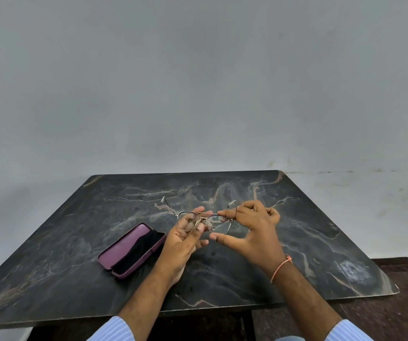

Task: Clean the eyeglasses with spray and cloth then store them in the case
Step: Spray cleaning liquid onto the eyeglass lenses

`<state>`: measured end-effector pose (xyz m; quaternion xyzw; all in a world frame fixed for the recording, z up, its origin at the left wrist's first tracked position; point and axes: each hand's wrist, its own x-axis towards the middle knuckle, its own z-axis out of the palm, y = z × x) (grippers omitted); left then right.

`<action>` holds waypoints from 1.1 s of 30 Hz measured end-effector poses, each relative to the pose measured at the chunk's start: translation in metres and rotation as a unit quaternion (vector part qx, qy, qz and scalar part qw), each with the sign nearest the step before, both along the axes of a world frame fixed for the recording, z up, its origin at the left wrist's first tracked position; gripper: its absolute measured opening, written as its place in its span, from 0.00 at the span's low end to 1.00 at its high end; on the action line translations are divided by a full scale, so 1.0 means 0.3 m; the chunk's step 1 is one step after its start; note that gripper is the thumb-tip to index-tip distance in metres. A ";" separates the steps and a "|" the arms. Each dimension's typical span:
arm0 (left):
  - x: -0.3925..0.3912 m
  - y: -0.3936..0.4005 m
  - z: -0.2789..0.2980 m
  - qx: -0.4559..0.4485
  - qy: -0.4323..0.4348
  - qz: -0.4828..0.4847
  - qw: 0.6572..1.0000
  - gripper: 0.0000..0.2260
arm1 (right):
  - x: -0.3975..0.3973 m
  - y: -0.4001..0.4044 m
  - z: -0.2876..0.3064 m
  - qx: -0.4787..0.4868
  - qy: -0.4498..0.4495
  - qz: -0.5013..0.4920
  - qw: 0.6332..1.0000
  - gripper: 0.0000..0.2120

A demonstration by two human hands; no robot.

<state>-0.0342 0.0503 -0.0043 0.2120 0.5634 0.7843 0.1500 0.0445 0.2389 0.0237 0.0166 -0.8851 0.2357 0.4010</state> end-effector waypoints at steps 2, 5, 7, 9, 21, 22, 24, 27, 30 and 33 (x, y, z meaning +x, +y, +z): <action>-0.008 0.002 -0.010 0.019 -0.006 0.000 1.000 0.18 | -0.005 0.004 0.000 0.008 -0.007 0.004 1.000 0.26; -0.007 0.004 -0.010 0.047 -0.015 0.004 0.999 0.15 | -0.018 0.001 0.002 0.022 -0.013 0.013 1.000 0.27; -0.003 0.003 -0.002 0.073 -0.022 0.008 0.997 0.12 | -0.026 -0.005 0.008 0.025 -0.019 0.017 0.999 0.28; -0.003 0.001 0.001 0.095 -0.027 0.004 0.995 0.11 | -0.032 -0.011 0.013 0.027 -0.028 0.019 0.999 0.27; -0.082 0.041 0.039 0.109 -0.013 0.062 0.992 0.09 | 0.040 0.042 -0.060 -0.067 0.008 -0.162 0.984 0.37; -0.089 0.047 0.039 0.107 -0.015 0.064 0.992 0.10 | 0.049 0.055 -0.083 -0.083 0.007 -0.181 0.980 0.36; -0.103 0.057 0.019 0.104 -0.021 0.070 0.992 0.13 | 0.062 0.071 -0.124 -0.094 -0.011 -0.187 0.978 0.38; -0.115 0.065 -0.010 0.101 -0.024 0.078 0.992 0.12 | 0.079 0.075 -0.159 -0.078 -0.029 -0.162 0.983 0.41; -0.120 0.069 -0.018 0.093 -0.024 0.086 0.992 0.09 | 0.074 0.070 -0.170 -0.049 -0.058 -0.174 0.982 0.40; -0.120 0.068 -0.028 0.087 -0.016 0.092 0.992 0.11 | 0.072 0.064 -0.174 -0.031 -0.081 -0.193 0.977 0.37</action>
